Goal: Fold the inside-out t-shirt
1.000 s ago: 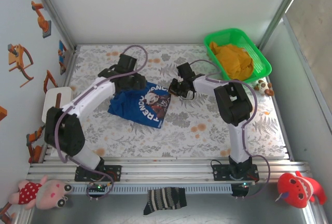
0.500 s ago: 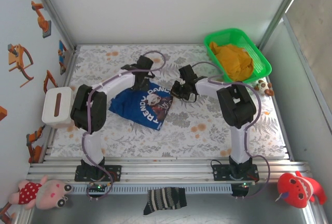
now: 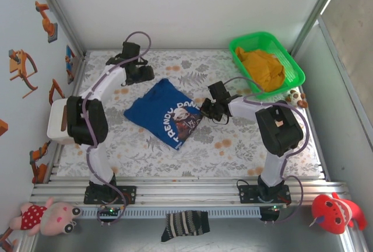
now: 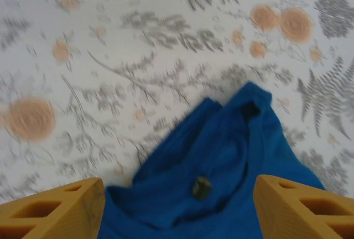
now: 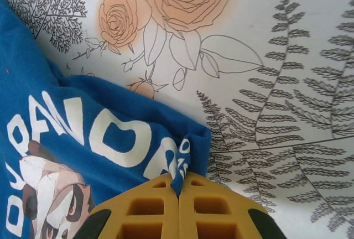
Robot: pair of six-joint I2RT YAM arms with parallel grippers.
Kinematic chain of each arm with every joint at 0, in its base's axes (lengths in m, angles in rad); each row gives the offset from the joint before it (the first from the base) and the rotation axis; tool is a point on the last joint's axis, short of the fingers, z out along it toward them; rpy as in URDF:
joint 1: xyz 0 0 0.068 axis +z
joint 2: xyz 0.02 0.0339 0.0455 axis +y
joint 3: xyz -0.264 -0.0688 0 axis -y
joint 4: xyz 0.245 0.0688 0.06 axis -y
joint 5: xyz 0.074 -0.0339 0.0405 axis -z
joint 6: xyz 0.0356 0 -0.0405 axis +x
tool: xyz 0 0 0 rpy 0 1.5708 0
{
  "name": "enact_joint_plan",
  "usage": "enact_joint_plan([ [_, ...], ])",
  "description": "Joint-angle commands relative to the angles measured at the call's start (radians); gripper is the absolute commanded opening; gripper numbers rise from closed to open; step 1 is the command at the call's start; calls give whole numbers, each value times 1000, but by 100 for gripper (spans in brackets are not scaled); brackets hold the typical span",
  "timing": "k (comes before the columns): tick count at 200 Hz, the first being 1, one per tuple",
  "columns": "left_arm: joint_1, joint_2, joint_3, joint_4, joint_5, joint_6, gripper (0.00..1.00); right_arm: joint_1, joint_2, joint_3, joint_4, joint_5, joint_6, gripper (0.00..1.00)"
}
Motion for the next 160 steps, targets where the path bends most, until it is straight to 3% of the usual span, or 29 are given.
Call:
enact_joint_plan([
  [1, -14, -165, -230, 63, 171, -195, 72, -7, -40, -33, -6, 71, 21, 0],
  [33, -54, -251, -522, 188, 211, -360, 72, -7, -110, -112, -17, 130, 32, 0],
  [57, -80, -166, -527, 225, 212, -380, 72, -7, -182, -189, -34, 160, 41, 0],
  [89, -81, 41, -308, 199, 238, -273, 72, 7, -298, -310, -35, 152, 78, 0],
  [116, -79, 235, -40, 128, 280, -177, 71, 81, -375, -386, -47, 150, 129, 0],
  [137, -74, 351, 155, 61, 300, -112, 71, 170, -408, -391, -83, 153, 157, 25],
  [160, -56, 386, 277, 21, 336, -67, 71, 199, -460, -347, -152, 146, 148, 35],
])
